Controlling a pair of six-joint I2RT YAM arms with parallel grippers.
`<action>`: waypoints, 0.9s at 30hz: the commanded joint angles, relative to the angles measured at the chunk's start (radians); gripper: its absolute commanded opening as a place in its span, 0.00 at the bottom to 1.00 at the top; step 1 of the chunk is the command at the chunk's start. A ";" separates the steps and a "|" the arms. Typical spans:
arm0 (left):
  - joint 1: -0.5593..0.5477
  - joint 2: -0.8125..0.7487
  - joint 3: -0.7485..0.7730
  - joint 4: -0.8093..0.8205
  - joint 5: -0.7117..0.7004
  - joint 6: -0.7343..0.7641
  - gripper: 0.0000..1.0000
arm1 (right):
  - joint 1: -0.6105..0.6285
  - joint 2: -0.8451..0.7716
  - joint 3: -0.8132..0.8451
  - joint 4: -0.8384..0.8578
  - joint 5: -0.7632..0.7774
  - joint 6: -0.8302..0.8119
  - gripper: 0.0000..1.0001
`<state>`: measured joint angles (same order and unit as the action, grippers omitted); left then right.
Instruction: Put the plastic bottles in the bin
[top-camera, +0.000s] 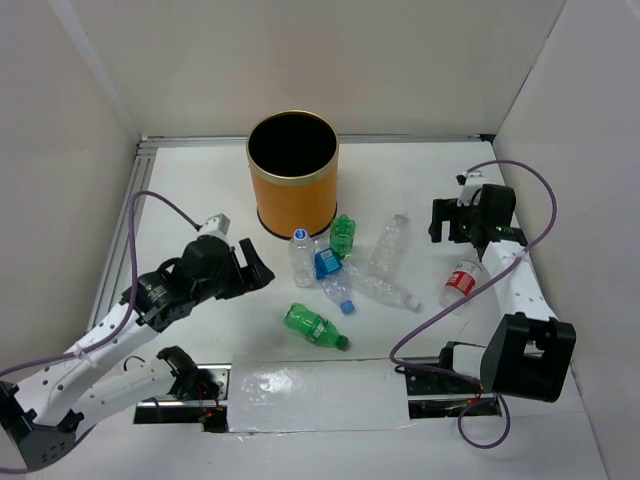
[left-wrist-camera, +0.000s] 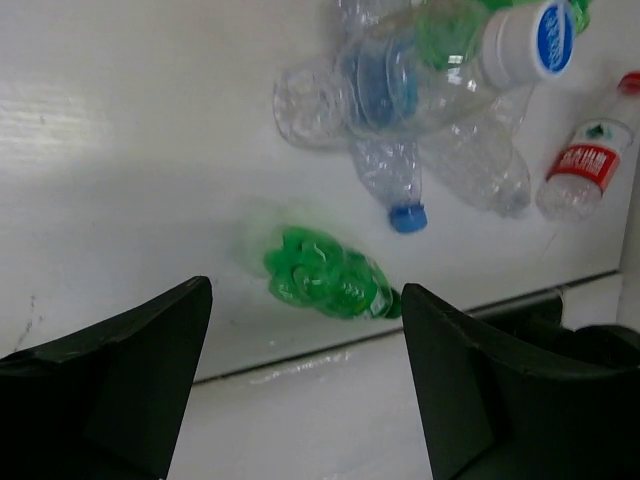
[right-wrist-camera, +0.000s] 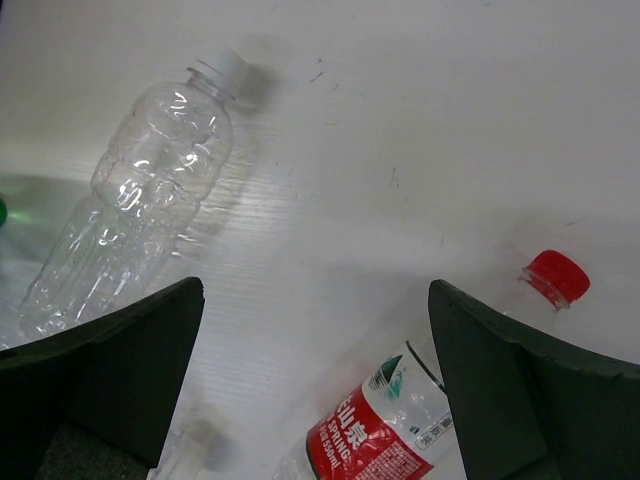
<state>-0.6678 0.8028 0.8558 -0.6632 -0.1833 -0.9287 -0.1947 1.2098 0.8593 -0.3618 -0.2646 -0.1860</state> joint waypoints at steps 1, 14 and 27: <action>-0.076 0.015 0.006 -0.085 -0.008 -0.247 0.88 | -0.003 0.031 0.069 -0.074 0.022 -0.065 1.00; -0.110 0.028 -0.035 -0.259 -0.035 -0.728 0.92 | -0.014 0.042 0.067 -0.121 0.038 -0.185 1.00; -0.426 0.424 0.005 -0.023 -0.180 -0.934 1.00 | -0.023 0.020 0.007 -0.117 -0.137 -0.198 0.95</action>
<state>-1.0874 1.1645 0.8223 -0.8043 -0.2935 -1.8137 -0.2123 1.2625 0.8688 -0.4786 -0.3592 -0.3733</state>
